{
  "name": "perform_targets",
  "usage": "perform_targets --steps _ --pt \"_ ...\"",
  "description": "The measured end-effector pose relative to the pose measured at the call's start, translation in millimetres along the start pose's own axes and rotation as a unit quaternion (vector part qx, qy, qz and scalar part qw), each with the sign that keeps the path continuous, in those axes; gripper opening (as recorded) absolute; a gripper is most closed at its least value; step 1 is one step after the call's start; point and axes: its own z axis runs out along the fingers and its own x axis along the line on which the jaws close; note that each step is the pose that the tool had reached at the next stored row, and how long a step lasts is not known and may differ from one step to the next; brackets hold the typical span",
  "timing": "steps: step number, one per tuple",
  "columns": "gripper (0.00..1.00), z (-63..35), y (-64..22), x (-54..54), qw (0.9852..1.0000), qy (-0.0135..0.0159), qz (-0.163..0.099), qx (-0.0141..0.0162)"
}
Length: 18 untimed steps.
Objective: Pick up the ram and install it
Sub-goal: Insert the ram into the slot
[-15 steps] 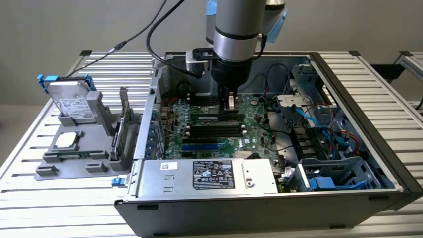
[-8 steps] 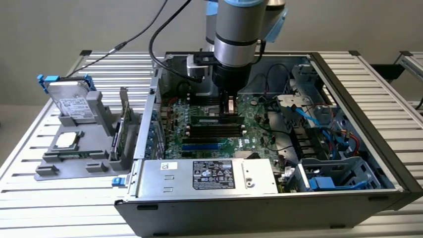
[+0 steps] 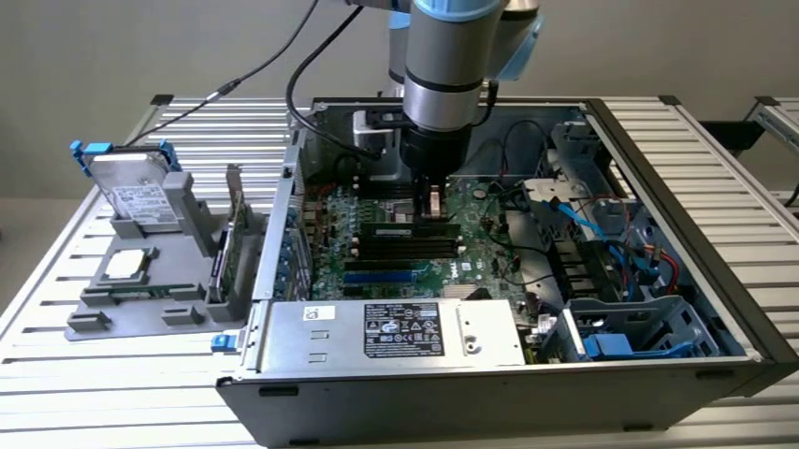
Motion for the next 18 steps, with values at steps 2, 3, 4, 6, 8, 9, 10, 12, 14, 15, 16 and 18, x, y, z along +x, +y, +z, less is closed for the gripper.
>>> perform_targets --steps 2,3,4,6,8,9,10,12,14,15,16,18 --pt "0.14 1.9 0.7 -0.4 1.0 0.0031 -0.001 0.0" --pt "0.14 2.7 1.1 -0.6 1.0 0.005 -0.002 -0.0001" --pt "0.14 3.7 1.3 -0.8 1.0 0.0069 -0.002 -0.0001" --pt "0.14 5.6 1.4 -1.4 0.9999 0.0111 -0.003 -0.0002" --pt "0.14 7.6 1.3 -2.1 0.9999 0.0155 -0.003 -0.0002" --pt "0.14 7.9 1.2 -2.3 0.9998 0.017 -0.003 -0.0003" --pt "0.14 7.9 1.3 -2.3 0.9998 0.0174 -0.003 -0.0004" --pt "0.14 7.9 1.3 -2.4 0.9998 0.0175 -0.003 -0.0003" --pt "0.14 7.9 1.4 -2.7 0.9998 0.0174 -0.003 0.0004" --pt "0.14 8.0 1.4 -2.8 0.9998 0.0175 -0.003 0.0015" --pt "0.14 8.0 1.4 -2.9 0.9998 0.0175 -0.003 0.0031" --pt "0.14 8.0 1.9 -3.1 0.9998 0.0176 -0.003 0.0069"
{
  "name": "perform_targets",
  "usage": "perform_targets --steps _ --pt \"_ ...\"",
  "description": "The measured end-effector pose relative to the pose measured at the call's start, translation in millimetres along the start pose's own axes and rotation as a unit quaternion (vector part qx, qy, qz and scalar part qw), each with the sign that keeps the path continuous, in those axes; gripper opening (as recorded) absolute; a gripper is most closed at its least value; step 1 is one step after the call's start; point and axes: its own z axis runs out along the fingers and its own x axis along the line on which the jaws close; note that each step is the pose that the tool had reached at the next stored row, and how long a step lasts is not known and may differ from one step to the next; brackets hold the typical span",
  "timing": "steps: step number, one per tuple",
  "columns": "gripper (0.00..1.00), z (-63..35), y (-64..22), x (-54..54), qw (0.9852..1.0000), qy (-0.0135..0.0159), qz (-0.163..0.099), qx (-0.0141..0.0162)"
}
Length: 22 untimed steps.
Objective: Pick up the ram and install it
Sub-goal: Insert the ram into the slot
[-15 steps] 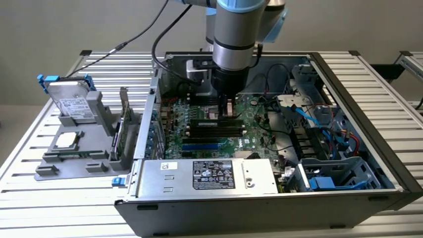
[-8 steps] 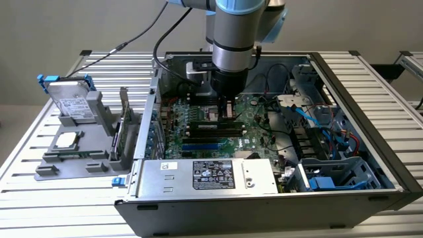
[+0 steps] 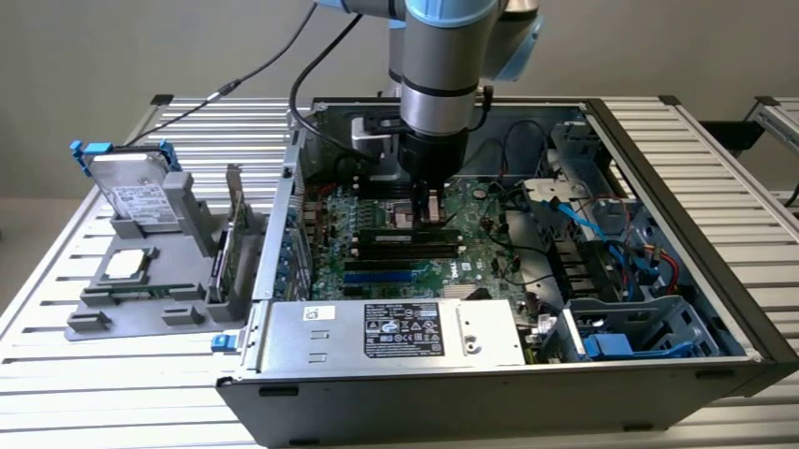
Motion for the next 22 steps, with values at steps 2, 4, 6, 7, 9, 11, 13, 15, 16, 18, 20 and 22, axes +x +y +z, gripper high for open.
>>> perform_targets --steps 2,4,6,7,9,11,13,15,16,18,20,22 --pt "0.14 0.0 0.8 -0.1 1.0 0.0004 0.0 0.0019" --pt "0.14 0.1 1.7 -0.2 1.0 0.0011 0.0 0.0022" --pt "0.14 0.4 2.2 -0.2 1.0 0.0026 -0.001 0.0023" --pt "0.14 0.6 2.3 -0.2 1.0 0.0035 -0.002 0.0023" --pt "0.14 1.2 2.3 -0.3 1.0 0.0057 -0.003 0.0023" --pt "0.14 1.7 2.3 -0.3 1.0 0.0076 -0.005 0.0023" --pt "0.14 1.9 2.3 -0.6 0.9999 0.0088 -0.007 0.0024" --pt "0.14 2.2 2.3 -0.8 0.9999 0.0101 -0.008 0.0024" --pt "0.14 2.4 2.3 -0.9 0.9999 0.0111 -0.009 0.0024" --pt "0.14 2.5 2.3 -0.9 0.9999 0.0123 -0.01 0.0024" --pt "0.14 2.7 2.3 -1.1 0.9998 0.0137 -0.011 0.0024" --pt "0.14 3.0 2.3 -1.2 0.9998 0.0157 -0.012 0.0024"
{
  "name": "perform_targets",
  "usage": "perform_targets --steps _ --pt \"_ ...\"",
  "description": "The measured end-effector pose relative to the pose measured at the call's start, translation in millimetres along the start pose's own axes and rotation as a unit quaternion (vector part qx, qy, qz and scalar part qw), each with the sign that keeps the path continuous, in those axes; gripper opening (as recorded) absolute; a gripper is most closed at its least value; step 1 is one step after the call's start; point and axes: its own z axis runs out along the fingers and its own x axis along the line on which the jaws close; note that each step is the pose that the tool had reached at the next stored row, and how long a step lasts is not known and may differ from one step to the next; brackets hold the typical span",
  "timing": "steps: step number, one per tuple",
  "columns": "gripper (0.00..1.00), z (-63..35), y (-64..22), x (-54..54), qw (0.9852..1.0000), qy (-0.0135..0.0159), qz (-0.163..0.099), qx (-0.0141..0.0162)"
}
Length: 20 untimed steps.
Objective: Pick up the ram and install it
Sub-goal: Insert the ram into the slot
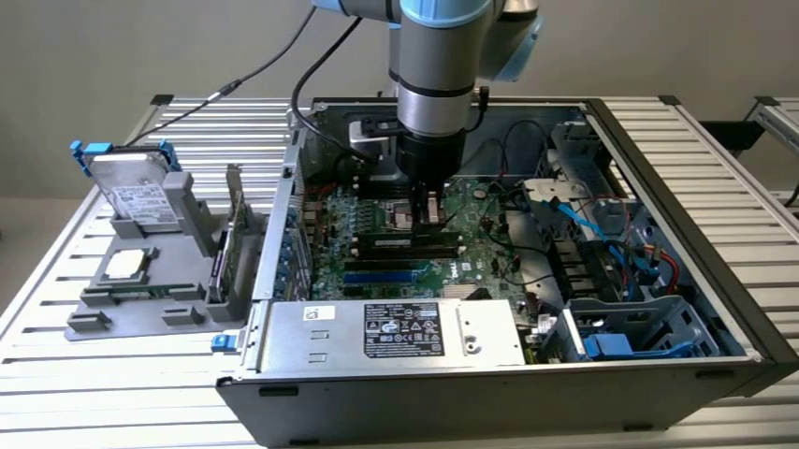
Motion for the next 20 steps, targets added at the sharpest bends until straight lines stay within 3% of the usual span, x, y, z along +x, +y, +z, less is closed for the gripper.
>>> perform_targets --steps 5,20 --pt "0.14 0.7 0.0 -0.5 1.0 0.0044 -0.001 -0.0002" --pt "0.14 5.5 -0.2 -4.3 1.0 0.0048 0.003 0.0003"
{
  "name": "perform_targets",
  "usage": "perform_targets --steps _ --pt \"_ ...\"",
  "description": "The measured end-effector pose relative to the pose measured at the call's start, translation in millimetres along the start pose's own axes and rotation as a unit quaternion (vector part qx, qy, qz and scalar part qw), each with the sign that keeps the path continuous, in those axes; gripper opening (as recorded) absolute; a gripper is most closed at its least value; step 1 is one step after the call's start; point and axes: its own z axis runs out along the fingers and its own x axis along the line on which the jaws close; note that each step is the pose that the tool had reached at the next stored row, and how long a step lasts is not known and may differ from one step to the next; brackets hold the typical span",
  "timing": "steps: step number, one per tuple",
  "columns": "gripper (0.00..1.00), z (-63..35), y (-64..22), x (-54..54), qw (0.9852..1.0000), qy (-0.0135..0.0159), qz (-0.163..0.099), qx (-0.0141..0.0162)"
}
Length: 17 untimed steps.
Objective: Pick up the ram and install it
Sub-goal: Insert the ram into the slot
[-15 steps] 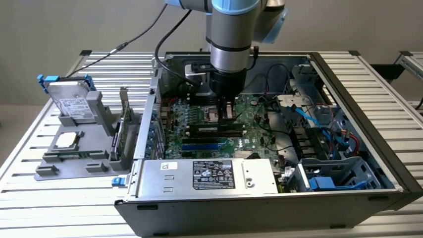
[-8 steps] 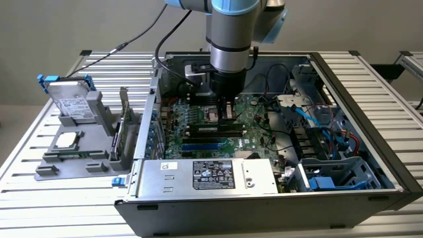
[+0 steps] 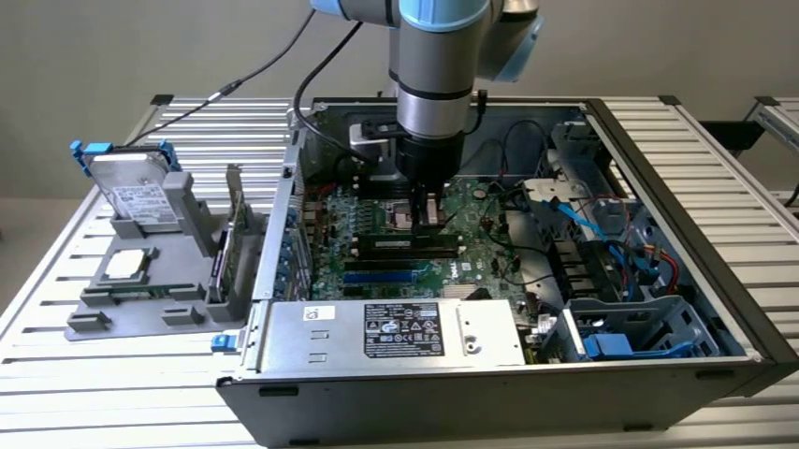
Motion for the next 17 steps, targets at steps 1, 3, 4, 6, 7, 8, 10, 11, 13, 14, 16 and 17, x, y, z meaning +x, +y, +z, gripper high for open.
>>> perform_targets --steps 1,3,4,6,7,8,10,11,13,14,16,17 --pt "0.14 0.3 0.0 -0.3 1.0 0.0 0.0 0.0" --pt "0.14 0.7 0.0 -1.0 1.0 0.0004 0.0 -0.0001" --pt "0.14 1.1 -0.1 -1.4 1.0 0.0004 0.0 0.0" --pt "0.14 1.6 -0.1 -2.0 1.0 0.0007 0.0 0.0" --pt "0.14 1.8 -0.2 -2.3 1.0 0.0009 0.0 -0.0001" --pt "0.14 2.0 -0.2 -2.5 1.0 0.0013 0.0 -0.0001" --pt "0.14 2.1 -0.1 -2.5 1.0 0.0024 0.0 -0.0002" --pt "0.14 2.2 0.0 -2.5 1.0 0.0027 0.0 -0.0002" --pt "0.14 2.3 0.1 -2.6 1.0 0.0031 0.0 -0.0001" --pt "0.14 2.3 0.3 -2.5 1.0 0.0034 0.0 -0.0002" --pt "0.14 2.3 0.4 -2.6 1.0 0.004 0.0 -0.0002" --pt "0.14 2.3 0.4 -2.6 1.0 0.0044 0.0 -0.0002"
